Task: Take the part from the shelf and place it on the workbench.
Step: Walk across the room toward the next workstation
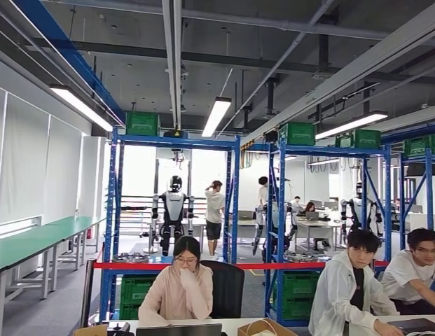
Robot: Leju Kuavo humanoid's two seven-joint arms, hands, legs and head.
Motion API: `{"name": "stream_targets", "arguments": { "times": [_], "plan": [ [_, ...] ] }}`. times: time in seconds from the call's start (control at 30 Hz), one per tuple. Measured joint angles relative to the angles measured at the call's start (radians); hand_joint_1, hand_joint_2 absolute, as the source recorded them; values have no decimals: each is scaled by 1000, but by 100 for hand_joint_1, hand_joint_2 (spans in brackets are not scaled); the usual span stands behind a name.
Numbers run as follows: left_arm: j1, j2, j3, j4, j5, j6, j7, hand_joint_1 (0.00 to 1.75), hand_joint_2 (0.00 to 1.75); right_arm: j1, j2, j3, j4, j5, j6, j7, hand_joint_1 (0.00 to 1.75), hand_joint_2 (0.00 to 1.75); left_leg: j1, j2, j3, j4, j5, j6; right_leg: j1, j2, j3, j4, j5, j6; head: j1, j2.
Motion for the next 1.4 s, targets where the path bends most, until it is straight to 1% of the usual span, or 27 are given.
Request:
{"name": "stream_targets", "arguments": {
  "times": [0.07, 0.13, 0.17, 0.23, 0.3, 0.33, 0.37, 0.43, 0.47, 0.53, 0.57, 0.63, 0.7, 0.8, 0.83, 0.87, 0.9, 0.93, 1.0, 1.07, 1.1, 1.17, 1.2, 1.27, 1.33, 1.37, 1.4],
  "plan": [
    [2, 0, 4, 0, 2, 1, 0, 0, 0, 20, -5, 9, -2, 15, -5, -1, 0, 0, 3, 0, -2, -4, 13, -12, 9, 1, 36, -66, 13, -9, 0, 0],
    [5, 0, 9, 0, 3, 1, 0, 0, 0, 42, -10, 13, -2, 20, -7, -1, 0, 0, 9, 0, -3, -9, 23, -25, 13, -1, 31, -73, 30, -18, 0, 0],
    [8, 0, 11, 0, 3, 2, 2, 0, 0, 52, -12, 16, -1, 21, -8, -1, 0, 0, 10, 0, -8, -5, 13, -28, 12, -3, 26, -78, 40, -25, 0, 0],
    [13, 0, 16, 0, 7, 4, 4, 0, 0, 75, -16, 19, 8, 20, -8, -1, 0, 0, 10, 0, -27, 50, -57, -31, 9, -8, 7, -86, 63, -39, 0, 0],
    [16, -1, 21, 0, 11, 7, 6, 0, 0, 107, -21, 20, 28, 16, -7, -1, 0, 0, 9, 0, -55, 169, -151, -34, 12, -11, -18, -84, 81, -45, 0, 0],
    [17, -1, 25, 0, 13, 8, 7, 0, 0, 122, -24, 20, 43, 14, -7, -1, 0, 0, 9, 0, -61, 222, -174, -35, 14, -13, -31, -82, 90, -45, 0, 0],
    [19, -1, 28, 0, 14, 8, 7, 0, 0, 136, -27, 20, 62, 12, -8, -1, 0, 0, 9, 0, -54, 249, -175, -37, 14, -14, -45, -79, 98, -44, 0, 0],
    [22, -1, 36, -1, 18, 9, 8, 0, 0, 162, -34, 18, 114, 5, -10, -1, 0, 0, 9, 0, 8, 197, -131, -38, 14, -15, -75, -67, 110, -39, 0, 0],
    [23, -1, 40, -1, 19, 10, 9, 0, 0, 175, -37, 16, 145, 1, -11, -1, 0, 0, 10, 0, 58, 130, -111, -38, 13, -15, -88, -58, 115, -36, 0, 0],
    [25, -2, 48, -4, 22, 12, 9, 0, 0, 197, -42, 12, 204, -4, -17, -1, 0, 0, 8, -1, 140, 7, -106, -34, 15, -14, -109, -39, 121, -27, 0, 0],
    [25, -2, 52, -5, 22, 13, 9, 0, 0, 205, -44, 8, 232, -3, -22, -1, 0, 0, 6, -2, 158, -23, -113, -30, 16, -15, -116, -32, 125, -22, 0, 0],
    [29, -5, 59, -6, 22, 15, 9, 0, 0, 218, -48, 0, 285, -3, -32, -1, 0, 0, 3, -1, 155, -32, -110, -16, 15, -13, -122, -28, 136, -11, 0, 0],
    [30, -10, 66, -8, 21, 17, 10, 0, 0, 227, -52, -13, 342, -5, -41, -1, 0, 0, 4, 5, 141, -34, -94, 1, 12, -8, -133, -8, 109, 2, 0, 0],
    [30, -13, 72, -10, 21, 19, 9, 0, 0, 233, -57, -38, 430, 5, -62, -1, 0, 0, 2, 9, 105, -34, -63, 17, 3, -5, -174, 140, -25, 18, 0, 0],
    [31, -13, 73, -11, 20, 19, 8, 0, 0, 235, -58, -47, 457, 14, -69, -1, 0, 0, -1, 10, 92, -33, -53, 18, 1, -5, -183, 199, -55, 22, -1, 0],
    [31, -14, 76, -11, 19, 19, 7, 0, 0, 237, -58, -57, 484, 23, -74, -1, 0, 0, -3, 10, 79, -32, -43, 18, -1, -5, -181, 236, -62, 23, -1, 0],
    [31, -14, 78, -12, 17, 19, 7, 0, 0, 238, -59, -67, 509, 30, -76, -1, 0, 0, -5, 11, 66, -32, -34, 18, -2, -5, -162, 240, -50, 23, 0, 0],
    [31, -14, 80, -12, 15, 19, 6, 0, 0, 239, -59, -76, 531, 35, -78, -1, 0, 0, -7, 11, 55, -32, -24, 18, -2, -5, -125, 203, -24, 20, -1, 0],
    [31, -17, 85, -12, 13, 19, 4, 0, 0, 236, -58, -93, 564, 41, -78, -1, 0, 0, -11, 10, 38, -31, -7, 15, 3, -5, -13, 53, 15, 6, 0, 0],
    [33, -21, 88, -15, 12, 19, 2, 0, 0, 230, -57, -108, 589, 44, -77, -2, 0, 0, -13, 11, 29, -31, 9, 7, 11, -5, 76, -81, 14, -8, 0, 0],
    [33, -23, 90, -16, 11, 20, 1, 0, 0, 227, -56, -116, 601, 48, -78, -2, 0, 0, -11, 11, 26, -32, 17, 1, 15, -5, 93, -112, 10, -12, 0, 0],
    [34, -23, 95, -18, 11, 20, 0, 0, 0, 224, -53, -133, 625, 68, -90, -2, 0, 0, -5, 11, 19, -33, 23, -11, 17, -7, 88, -127, 25, -23, 0, 0],
    [35, -24, 97, -18, 11, 20, 0, 0, 0, 221, -52, -139, 639, 87, -105, -2, 0, 0, -3, 10, 13, -24, 5, -16, 17, -9, 80, -131, 37, -31, 0, 0],
    [38, -26, 101, -19, 9, 21, 0, 0, 0, 214, -50, -148, 673, 132, -148, -2, 0, 0, -2, 8, -8, 47, -81, -22, 15, -12, 55, -133, 61, -42, 1, 0],
    [38, -27, 104, -20, 8, 20, 0, 0, 0, 207, -50, -154, 716, 176, -194, -2, 0, 0, -2, 8, -35, 173, -166, -29, 16, -13, 22, -124, 80, -45, 1, 0],
    [37, -28, 106, -21, 8, 20, 0, 0, 0, 201, -50, -158, 742, 199, -221, -2, 0, 0, -1, 8, -40, 223, -178, -32, 16, -14, 5, -118, 88, -44, 1, 0],
    [37, -28, 109, -22, 7, 20, 0, 0, 0, 190, -51, -163, 782, 225, -256, -1, 0, 0, 0, 8, -32, 245, -165, -34, 15, -15, -15, -111, 97, -42, 1, 0]
  ]
}}
